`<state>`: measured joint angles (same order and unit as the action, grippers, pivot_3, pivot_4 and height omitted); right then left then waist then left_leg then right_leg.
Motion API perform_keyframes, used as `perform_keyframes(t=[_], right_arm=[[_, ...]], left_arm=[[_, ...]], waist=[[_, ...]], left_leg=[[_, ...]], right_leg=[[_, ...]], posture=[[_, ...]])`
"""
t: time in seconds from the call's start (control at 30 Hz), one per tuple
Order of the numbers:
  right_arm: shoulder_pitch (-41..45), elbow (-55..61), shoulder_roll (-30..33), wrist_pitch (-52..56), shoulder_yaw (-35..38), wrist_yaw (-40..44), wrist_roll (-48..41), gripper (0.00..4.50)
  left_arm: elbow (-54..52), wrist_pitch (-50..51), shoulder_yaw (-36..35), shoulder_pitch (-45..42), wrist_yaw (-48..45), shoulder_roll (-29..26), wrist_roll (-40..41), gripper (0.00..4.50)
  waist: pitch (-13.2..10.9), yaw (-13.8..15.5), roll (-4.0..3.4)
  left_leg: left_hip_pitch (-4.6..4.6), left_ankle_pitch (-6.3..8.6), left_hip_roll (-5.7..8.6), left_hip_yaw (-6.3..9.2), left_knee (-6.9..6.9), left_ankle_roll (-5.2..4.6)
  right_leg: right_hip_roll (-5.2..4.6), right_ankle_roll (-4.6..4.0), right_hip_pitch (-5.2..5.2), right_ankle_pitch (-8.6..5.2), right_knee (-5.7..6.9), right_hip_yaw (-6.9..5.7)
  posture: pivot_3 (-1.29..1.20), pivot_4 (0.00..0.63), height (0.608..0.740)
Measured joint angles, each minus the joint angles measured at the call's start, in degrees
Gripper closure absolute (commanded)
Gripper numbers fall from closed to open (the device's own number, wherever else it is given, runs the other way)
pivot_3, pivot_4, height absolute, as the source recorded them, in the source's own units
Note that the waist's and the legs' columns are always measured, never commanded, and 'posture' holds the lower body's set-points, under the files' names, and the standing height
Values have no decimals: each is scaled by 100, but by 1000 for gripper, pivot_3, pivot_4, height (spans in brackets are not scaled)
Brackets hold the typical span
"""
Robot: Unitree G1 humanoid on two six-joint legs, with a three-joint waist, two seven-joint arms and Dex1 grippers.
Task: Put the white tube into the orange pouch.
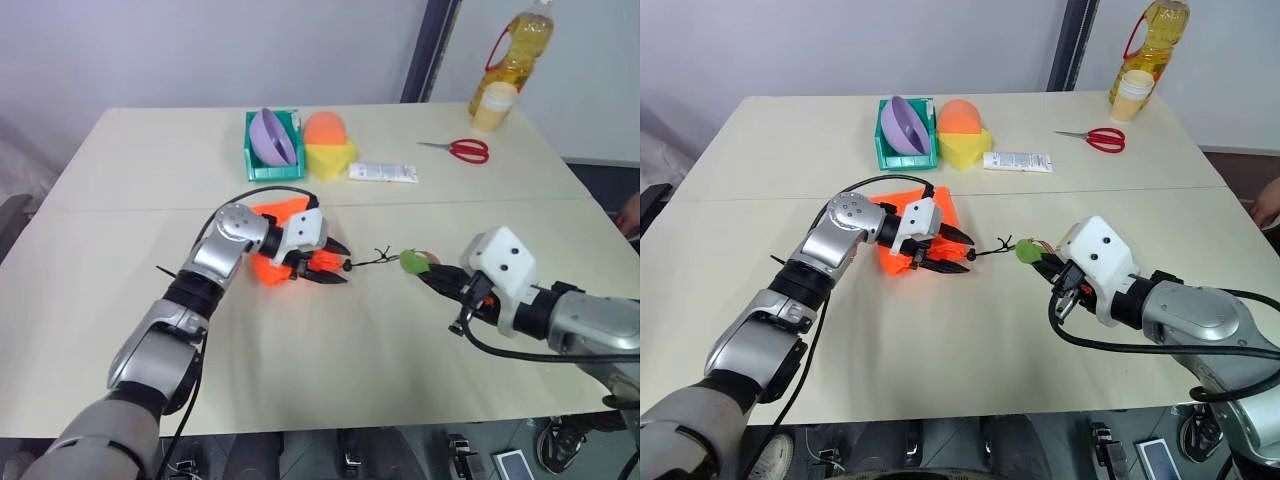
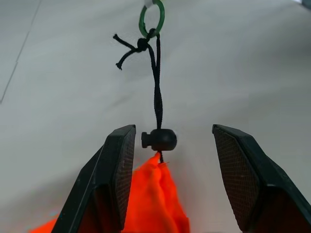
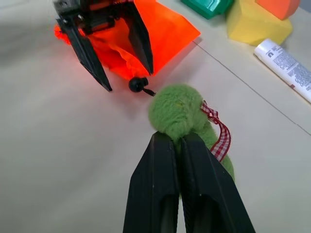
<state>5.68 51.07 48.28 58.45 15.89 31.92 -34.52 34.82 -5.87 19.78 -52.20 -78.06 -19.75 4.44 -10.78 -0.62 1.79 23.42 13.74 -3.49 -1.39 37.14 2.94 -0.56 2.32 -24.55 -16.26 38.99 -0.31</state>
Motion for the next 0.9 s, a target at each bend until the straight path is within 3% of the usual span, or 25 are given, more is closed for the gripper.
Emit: perform_keyframes(t=[0.6,0.7,0.8,0.9], right_arm=[[2,6,8,-21,-26,-64,-56,4500],[1,6,8,-24,-26,-64,-55,4500],[1,6,8,-24,-26,-64,-56,4500],[1,6,8,-24,-26,-64,-55,4500]], left_arm=[[381,-247,2,-49,63,203,-328,1806],[381,-247,1,-49,47,216,-329,2693],[381,-250,-5,-49,38,218,-327,4140],[381,-236,-38,-49,38,225,-314,4297]], waist=[[0,-5,0],[0,-4,0],[0,-4,0],[0,-5,0]], left_leg=[[0,0,0,0,0,0],[0,0,0,0,0,0],[0,0,0,0,0,0],[0,0,0,0,0,0]], right_leg=[[1,0,0,0,0,0],[0,0,0,0,0,0],[0,0,0,0,0,0],[0,0,0,0,0,0]], posture=[[0,150,726],[0,150,726],[0,150,726],[0,150,726]])
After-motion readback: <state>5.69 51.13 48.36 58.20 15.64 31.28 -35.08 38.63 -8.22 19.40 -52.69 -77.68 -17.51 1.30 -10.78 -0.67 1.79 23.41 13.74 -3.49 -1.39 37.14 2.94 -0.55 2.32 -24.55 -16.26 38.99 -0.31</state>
